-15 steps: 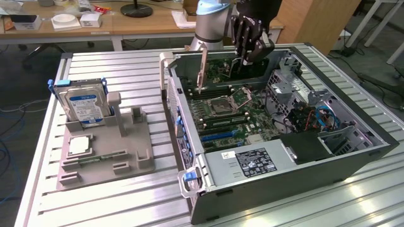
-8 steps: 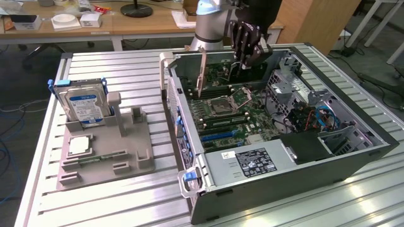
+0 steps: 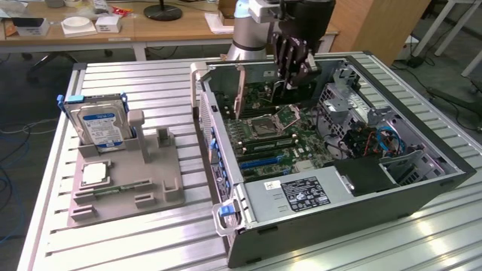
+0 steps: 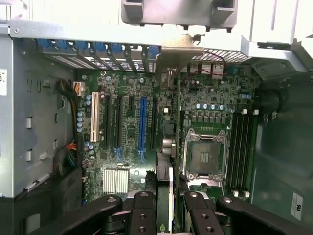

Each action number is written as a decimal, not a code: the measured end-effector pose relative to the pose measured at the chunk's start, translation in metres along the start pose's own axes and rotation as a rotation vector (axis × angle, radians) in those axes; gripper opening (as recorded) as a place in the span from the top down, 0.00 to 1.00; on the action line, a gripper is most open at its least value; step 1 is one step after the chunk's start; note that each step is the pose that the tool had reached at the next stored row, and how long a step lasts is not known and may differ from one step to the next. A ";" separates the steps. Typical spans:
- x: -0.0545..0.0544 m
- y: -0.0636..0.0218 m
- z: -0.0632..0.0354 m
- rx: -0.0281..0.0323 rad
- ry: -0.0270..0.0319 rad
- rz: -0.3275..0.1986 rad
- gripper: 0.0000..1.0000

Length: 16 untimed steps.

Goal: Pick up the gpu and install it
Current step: 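Insert the gpu into the slot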

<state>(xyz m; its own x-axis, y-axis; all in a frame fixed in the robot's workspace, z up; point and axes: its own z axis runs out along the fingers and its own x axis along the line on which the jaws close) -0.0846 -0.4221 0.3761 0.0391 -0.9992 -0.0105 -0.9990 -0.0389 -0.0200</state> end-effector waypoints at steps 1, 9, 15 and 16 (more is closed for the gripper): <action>0.000 0.0000 0.0018 0.0000 0.0000 0.000 0.74; 0.000 0.0003 0.0162 0.0000 0.0000 0.000 0.74; 0.000 0.0009 0.0195 -0.0001 0.0002 0.000 0.74; 0.000 0.0009 0.0196 -0.0001 0.0001 0.000 0.74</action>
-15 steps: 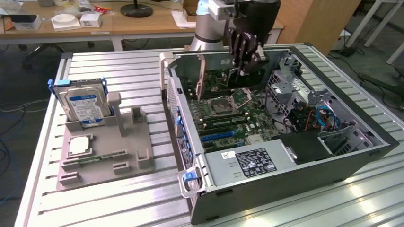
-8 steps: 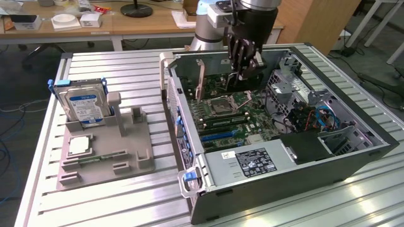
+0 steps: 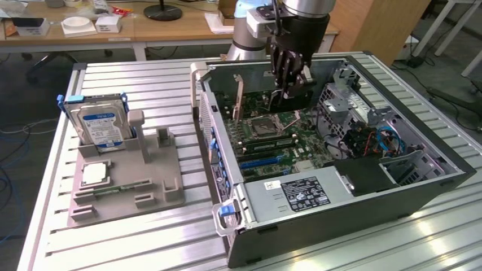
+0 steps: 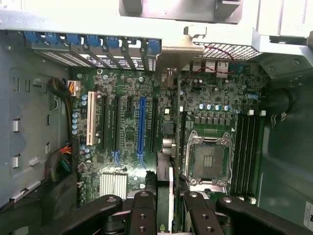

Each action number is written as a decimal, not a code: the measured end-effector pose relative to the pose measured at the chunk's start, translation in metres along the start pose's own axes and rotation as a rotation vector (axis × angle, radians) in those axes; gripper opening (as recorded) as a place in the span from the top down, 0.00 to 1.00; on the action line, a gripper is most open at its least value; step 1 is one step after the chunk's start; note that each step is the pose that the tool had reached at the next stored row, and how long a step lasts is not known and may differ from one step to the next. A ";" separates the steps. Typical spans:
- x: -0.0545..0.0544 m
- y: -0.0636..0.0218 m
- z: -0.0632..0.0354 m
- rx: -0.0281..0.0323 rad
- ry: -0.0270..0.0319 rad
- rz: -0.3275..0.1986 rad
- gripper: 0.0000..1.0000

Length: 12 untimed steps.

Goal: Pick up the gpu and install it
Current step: 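Insert the gpu into the slot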

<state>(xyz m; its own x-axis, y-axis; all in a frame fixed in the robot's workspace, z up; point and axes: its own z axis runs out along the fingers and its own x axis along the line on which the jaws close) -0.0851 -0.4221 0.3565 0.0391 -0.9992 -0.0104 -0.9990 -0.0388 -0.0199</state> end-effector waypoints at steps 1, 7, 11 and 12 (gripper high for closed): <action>0.000 0.0000 0.0000 0.0000 0.0000 0.000 0.74; 0.000 0.0000 0.0004 0.0002 0.0000 0.010 0.74; 0.000 0.0000 0.0010 0.0005 0.0008 0.042 0.74; 0.000 0.0000 0.0010 0.0005 0.0008 0.042 0.74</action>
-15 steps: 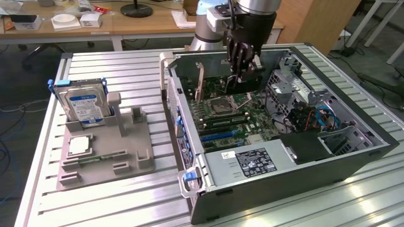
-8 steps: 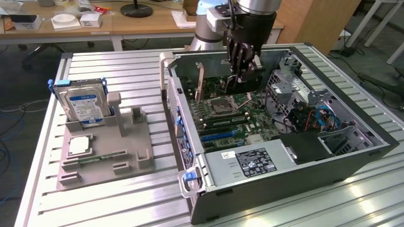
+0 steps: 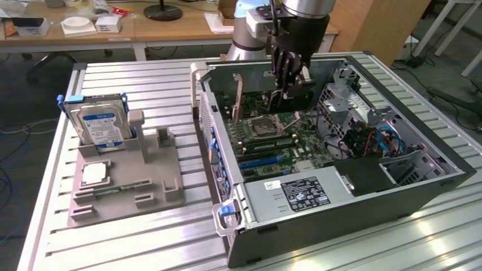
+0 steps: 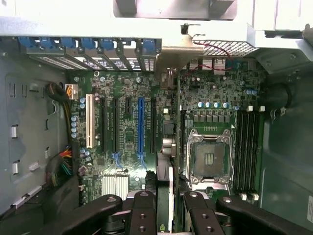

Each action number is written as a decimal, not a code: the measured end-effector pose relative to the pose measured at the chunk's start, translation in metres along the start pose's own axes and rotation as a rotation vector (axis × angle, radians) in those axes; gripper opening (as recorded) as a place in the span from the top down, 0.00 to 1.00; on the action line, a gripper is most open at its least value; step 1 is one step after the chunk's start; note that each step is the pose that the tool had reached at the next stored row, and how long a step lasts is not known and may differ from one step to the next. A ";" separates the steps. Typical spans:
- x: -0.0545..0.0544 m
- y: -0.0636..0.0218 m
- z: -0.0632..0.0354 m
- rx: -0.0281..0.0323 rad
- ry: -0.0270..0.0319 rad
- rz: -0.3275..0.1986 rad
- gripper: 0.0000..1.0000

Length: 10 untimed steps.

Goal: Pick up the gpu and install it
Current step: 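Insert the gpu into the slot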

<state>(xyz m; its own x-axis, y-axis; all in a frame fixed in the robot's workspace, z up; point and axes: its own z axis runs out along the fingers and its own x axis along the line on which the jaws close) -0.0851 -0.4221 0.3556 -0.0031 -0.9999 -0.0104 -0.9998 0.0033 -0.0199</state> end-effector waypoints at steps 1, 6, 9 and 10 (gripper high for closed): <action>0.000 0.0000 0.0000 0.0000 0.0000 0.000 0.74; 0.000 0.0002 0.0077 0.0001 -0.0002 0.000 0.74; 0.001 0.0002 0.0125 0.0000 0.0000 0.000 0.74; 0.002 0.0002 0.0133 0.0000 0.0000 0.001 0.74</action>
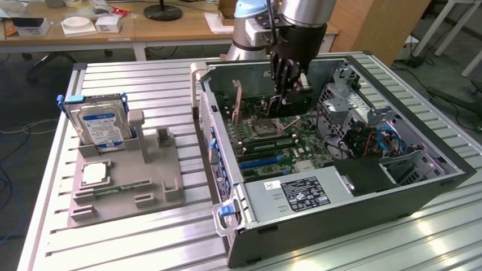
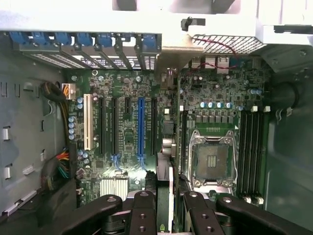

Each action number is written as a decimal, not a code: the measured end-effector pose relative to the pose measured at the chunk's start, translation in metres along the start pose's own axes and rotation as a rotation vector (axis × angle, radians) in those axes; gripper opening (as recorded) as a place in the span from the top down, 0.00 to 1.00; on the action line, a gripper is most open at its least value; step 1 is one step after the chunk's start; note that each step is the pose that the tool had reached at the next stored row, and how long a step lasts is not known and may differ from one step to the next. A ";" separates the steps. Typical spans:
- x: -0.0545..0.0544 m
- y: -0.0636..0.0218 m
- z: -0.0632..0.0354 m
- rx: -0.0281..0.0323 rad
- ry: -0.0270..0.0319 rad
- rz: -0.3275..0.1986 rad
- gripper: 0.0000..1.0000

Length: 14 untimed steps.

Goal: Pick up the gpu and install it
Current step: 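Insert the gpu into the slot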

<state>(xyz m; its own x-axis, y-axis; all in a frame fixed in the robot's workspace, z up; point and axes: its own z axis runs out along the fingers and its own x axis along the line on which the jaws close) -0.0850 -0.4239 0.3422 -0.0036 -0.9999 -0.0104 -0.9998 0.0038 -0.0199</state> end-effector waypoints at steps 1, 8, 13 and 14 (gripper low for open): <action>0.001 0.0000 0.0005 0.0000 0.0001 0.001 0.74; 0.006 0.0003 0.0071 0.0001 0.0000 0.007 0.74; 0.006 0.0004 0.0161 0.0001 0.0002 0.010 0.74; 0.006 0.0004 0.0179 0.0002 0.0001 0.010 0.74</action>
<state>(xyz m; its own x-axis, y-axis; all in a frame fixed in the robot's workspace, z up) -0.0851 -0.4300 0.3243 -0.0137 -0.9999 -0.0104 -0.9997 0.0139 -0.0199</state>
